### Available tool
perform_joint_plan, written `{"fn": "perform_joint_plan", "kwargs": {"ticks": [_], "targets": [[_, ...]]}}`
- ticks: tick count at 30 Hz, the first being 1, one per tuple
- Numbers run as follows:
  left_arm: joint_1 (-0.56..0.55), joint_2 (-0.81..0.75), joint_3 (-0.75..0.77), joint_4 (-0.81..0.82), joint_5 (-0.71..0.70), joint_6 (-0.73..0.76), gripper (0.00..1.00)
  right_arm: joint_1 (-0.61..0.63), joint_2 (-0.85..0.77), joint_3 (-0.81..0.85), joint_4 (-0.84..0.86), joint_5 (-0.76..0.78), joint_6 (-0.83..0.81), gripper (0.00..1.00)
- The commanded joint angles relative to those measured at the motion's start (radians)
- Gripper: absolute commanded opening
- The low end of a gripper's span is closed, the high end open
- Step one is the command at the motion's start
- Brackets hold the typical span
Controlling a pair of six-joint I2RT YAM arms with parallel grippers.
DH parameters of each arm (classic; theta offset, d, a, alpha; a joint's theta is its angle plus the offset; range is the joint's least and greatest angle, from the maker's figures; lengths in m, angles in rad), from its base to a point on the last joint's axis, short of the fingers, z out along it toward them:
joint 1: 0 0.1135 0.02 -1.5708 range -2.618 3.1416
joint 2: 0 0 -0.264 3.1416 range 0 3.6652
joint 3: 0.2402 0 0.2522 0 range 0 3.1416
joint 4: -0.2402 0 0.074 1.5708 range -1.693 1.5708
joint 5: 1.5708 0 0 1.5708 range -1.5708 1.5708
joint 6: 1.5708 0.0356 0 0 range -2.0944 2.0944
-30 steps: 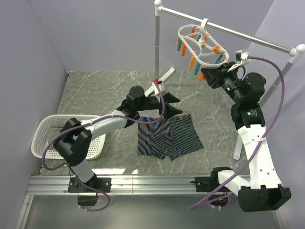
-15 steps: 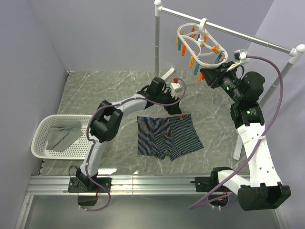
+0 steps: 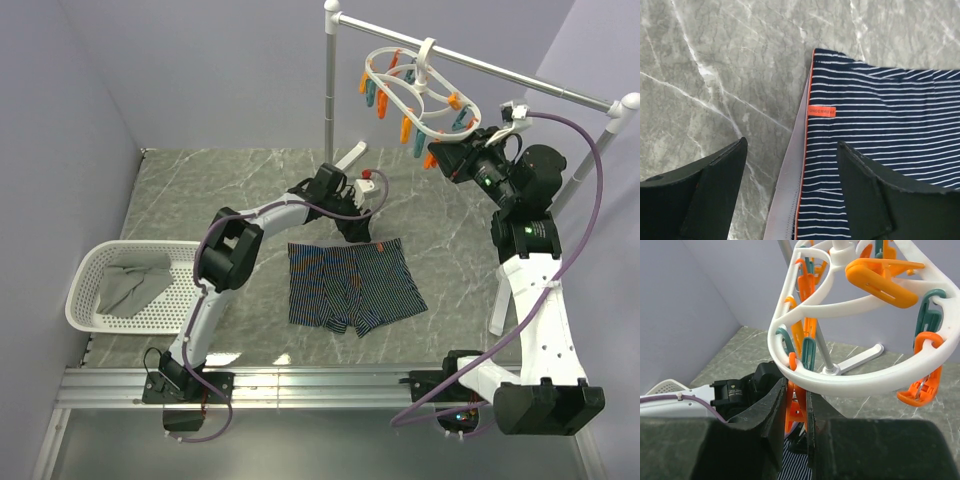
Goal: Clip the underwear to the hanger
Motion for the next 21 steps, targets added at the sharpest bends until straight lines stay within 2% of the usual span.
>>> {"fn": "perform_joint_plan", "kwargs": {"ticks": [1, 14, 20, 21], "targets": [[-0.004, 0.007, 0.032, -0.022, 0.027, 0.060, 0.77, -0.016, 0.002, 0.056, 0.004, -0.025, -0.008, 0.00], [-0.058, 0.045, 0.023, -0.037, -0.126, 0.131, 0.69, -0.021, 0.026, 0.079, -0.001, -0.039, 0.002, 0.00], [-0.090, 0.079, 0.073, -0.123, -0.169, 0.168, 0.56, -0.021, 0.031, 0.085, -0.008, -0.039, 0.004, 0.00], [-0.095, 0.087, 0.090, -0.132, -0.174, 0.175, 0.51, -0.021, 0.031, 0.085, -0.007, -0.039, 0.004, 0.00]]}}
